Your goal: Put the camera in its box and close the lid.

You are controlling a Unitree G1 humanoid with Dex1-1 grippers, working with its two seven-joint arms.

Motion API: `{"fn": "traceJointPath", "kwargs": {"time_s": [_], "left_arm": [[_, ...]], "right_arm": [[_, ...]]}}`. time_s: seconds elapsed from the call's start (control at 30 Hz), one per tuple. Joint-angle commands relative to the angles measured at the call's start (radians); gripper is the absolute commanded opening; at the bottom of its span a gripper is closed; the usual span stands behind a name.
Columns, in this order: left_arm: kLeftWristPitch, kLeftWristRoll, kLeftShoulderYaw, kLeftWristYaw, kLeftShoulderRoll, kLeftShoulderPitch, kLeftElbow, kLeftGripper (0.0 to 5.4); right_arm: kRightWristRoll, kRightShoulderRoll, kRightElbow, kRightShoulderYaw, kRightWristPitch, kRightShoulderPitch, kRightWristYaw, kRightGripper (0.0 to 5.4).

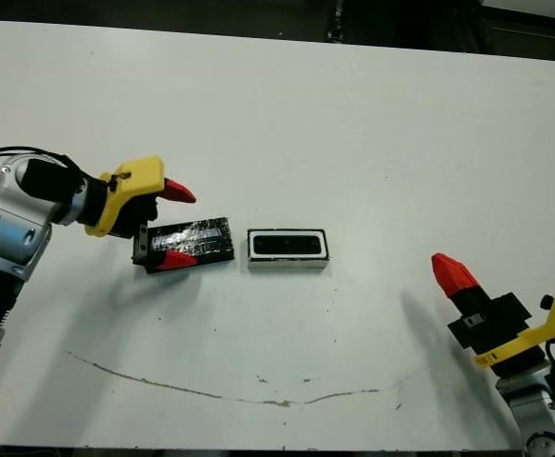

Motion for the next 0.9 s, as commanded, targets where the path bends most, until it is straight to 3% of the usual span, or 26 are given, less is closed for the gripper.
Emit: {"fn": "traceJointPath", "kwargs": {"time_s": [0.03,0.37,0.53,0.77,0.9], "left_arm": [[-0.036,0.019,-0.005,-0.005,0.018,-0.004,0.009,5.4],[-0.087,0.035,-0.008,-0.014,0.025,0.019,0.008,5.4],[-0.049,0.022,0.0,-0.017,0.02,0.028,0.024,5.4],[0.097,-0.019,-0.001,-0.041,0.01,0.025,0.019,5.4],[0.099,-0.002,-0.013,-0.042,0.019,0.025,0.0,5.16]], "right_arm": [[0.011,-0.018,0.009,-0.012,0.001,0.007,0.007,0.02],[0.02,-0.017,0.014,-0.01,-0.012,0.012,0.022,0.02],[0.01,-0.014,0.027,-0.009,-0.035,0.013,0.03,0.02],[0.024,-0.024,0.019,-0.011,-0.012,0.016,0.022,0.02],[0.018,-0.024,0.027,-0.012,-0.029,0.011,0.029,0.0]]}}
